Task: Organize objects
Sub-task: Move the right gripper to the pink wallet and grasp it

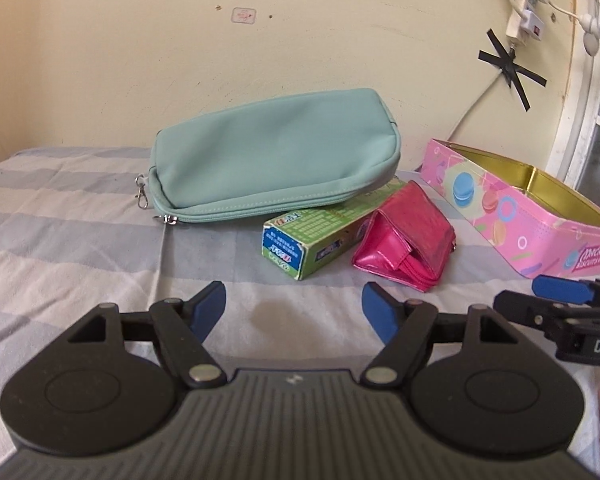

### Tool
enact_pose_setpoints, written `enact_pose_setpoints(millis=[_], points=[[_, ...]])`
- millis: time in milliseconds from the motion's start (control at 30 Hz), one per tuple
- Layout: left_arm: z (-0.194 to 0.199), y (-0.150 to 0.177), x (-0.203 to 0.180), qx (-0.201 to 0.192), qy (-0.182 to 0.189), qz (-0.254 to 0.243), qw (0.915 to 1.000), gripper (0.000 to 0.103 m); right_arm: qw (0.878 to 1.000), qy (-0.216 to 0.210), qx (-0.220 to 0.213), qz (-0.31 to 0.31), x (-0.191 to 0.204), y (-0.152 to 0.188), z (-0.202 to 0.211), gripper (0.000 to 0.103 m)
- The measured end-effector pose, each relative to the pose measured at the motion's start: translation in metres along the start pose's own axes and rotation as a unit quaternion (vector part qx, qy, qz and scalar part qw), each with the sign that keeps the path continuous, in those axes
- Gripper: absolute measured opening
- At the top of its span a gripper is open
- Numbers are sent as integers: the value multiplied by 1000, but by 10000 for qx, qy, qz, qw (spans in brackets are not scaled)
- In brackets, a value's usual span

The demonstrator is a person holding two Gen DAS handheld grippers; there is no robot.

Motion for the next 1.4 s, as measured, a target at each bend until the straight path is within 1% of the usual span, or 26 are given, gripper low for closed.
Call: enact_pose_setpoints(millis=[133, 367, 500, 567, 633, 667, 700, 767, 867, 900, 933, 967, 1000, 1033, 1067, 1133, 1167, 1200, 1233, 1333, 1400], points=[[1, 1, -1, -46, -16, -61, 10000, 79, 9999, -7, 129, -32, 4, -1, -7, 78], [0, 0, 9, -10, -6, 231, 9997, 79, 9994, -77, 317, 119, 15, -5, -19, 82], [0, -1, 16, 31, 3, 493, 9988, 81, 9984, -185, 516, 151, 22, -12, -34, 90], [0, -1, 20, 38, 21, 624, 9980, 84, 9975, -213, 675, 60, 22, -17, -47, 92], [-1, -2, 24, 62, 64, 740, 9972, 84, 9969, -246, 736, -97, 21, -21, -59, 96], [-1, -2, 26, 79, 82, 792, 9968, 84, 9965, -244, 782, -143, 21, -23, -65, 96], [-2, -2, 27, 93, 103, 839, 9964, 84, 9965, -230, 793, -147, 22, -26, -71, 100], [-3, -2, 29, 110, 131, 908, 9957, 84, 9960, -283, 832, -130, 27, -31, -82, 100], [-4, -2, 31, 130, 168, 948, 9953, 84, 9960, -220, 860, -58, 33, -35, -94, 102], [-4, -2, 31, 134, 180, 951, 9952, 84, 9961, -196, 855, -34, 34, -36, -96, 99], [-4, -2, 32, 137, 189, 951, 9952, 84, 9964, -154, 832, 6, 36, -38, -99, 90], [-4, -2, 32, 140, 192, 954, 9952, 84, 9968, -85, 797, 41, 37, -38, -99, 85], [-4, -2, 32, 146, 197, 955, 9951, 84, 9972, -13, 749, 69, 36, -37, -98, 72], [-4, -2, 32, 150, 199, 959, 9951, 84, 9974, -83, 707, 57, 36, -37, -97, 62], [-5, -2, 32, 154, 202, 960, 9951, 84, 9976, -120, 674, 44, 35, -36, -96, 58], [-5, -2, 32, 162, 202, 959, 9950, 84, 9980, -193, 610, -6, 34, -36, -94, 43], [-5, -2, 32, 162, 204, 960, 9950, 84, 9980, -246, 578, -35, 33, -36, -93, 39], [-5, -2, 32, 165, 205, 961, 9950, 84, 9981, -277, 552, -41, 33, -36, -91, 33], [-5, -2, 33, 171, 209, 965, 9950, 84, 9982, -285, 536, -21, 34, -36, -90, 28], [-6, -1, 34, 186, 210, 991, 9947, 84, 9982, -294, 518, 41, 36, -34, -86, 24], [-7, -1, 34, 192, 208, 1018, 9944, 84, 9982, -310, 519, 45, 37, -33, -82, 23]])
Point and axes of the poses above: each gripper's, at about its wrist camera, not at the fingertips, and z roughly against the way its jaws point, x to its left, y to its underside, the point moved 2 cm from there along -z, roughly the way its jaws point, and after that the axes turned 2 degrees about -y, right-handed, at the moved point
